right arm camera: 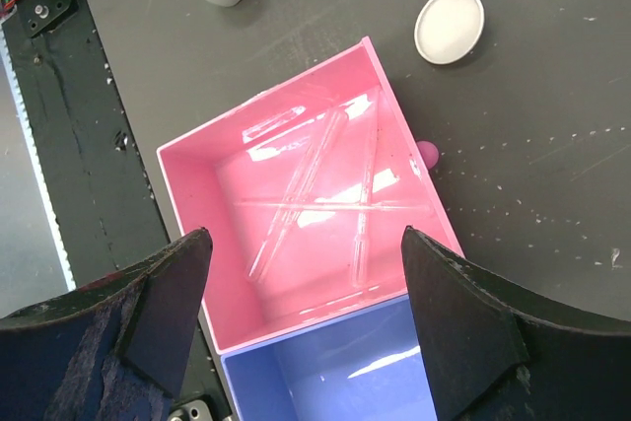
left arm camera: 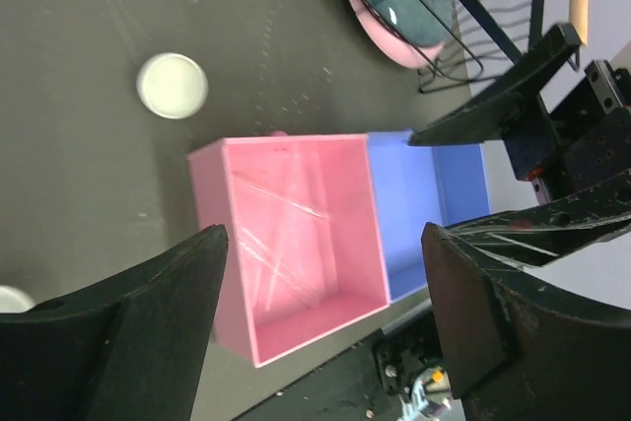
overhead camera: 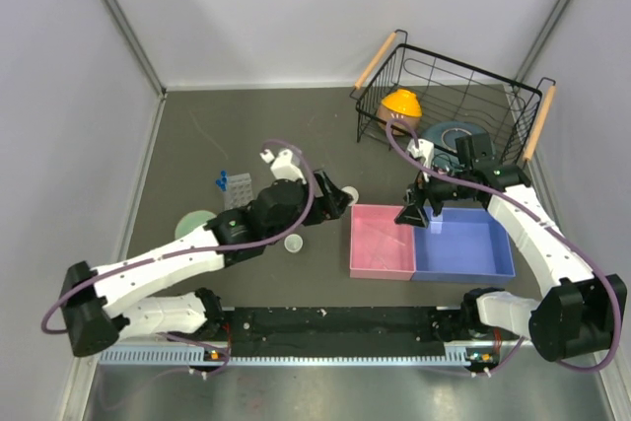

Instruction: Organize the chemistry lab equipment

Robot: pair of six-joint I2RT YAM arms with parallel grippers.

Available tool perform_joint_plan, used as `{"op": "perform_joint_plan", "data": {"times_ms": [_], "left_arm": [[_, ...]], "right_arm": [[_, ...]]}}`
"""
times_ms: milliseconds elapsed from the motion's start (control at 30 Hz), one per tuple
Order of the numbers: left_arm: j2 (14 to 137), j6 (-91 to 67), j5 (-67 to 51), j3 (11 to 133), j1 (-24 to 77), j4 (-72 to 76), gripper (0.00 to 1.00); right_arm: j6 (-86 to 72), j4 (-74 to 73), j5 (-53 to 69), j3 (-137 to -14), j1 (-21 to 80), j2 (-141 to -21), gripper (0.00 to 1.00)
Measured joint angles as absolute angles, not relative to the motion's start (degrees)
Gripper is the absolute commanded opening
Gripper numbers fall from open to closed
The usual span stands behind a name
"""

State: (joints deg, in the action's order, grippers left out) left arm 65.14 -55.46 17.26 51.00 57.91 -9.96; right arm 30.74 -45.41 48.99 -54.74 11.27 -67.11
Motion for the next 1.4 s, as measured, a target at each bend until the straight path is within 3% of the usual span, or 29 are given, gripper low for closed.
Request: {"op": "perform_joint_plan", "data": {"times_ms": [133,400,667,1400], "left_arm": [[56.77,-53.12,22.52,46.85,57.89,-13.76,0.99],[40.95,-50.54,29.45,37.19,56.88,-19.75,0.99],[30.06,-48.90,34.37,32.97,56.49,-25.21,0.99],[28.73,-48.42,34.96,31.27,55.86,-31.83,0.99]], "right_arm": [[30.70,-45.41,49.58,-54.74,11.03,-66.76,0.79],[31.46,-48.21,49.58,-56.07,10.98,-66.94,0.82],[32.45,-52.69,50.17,-67.07,10.98,-71.02,0.83],[32.45,-55.81,45.87,-82.26,25.47,-81.80,0.85]]}}
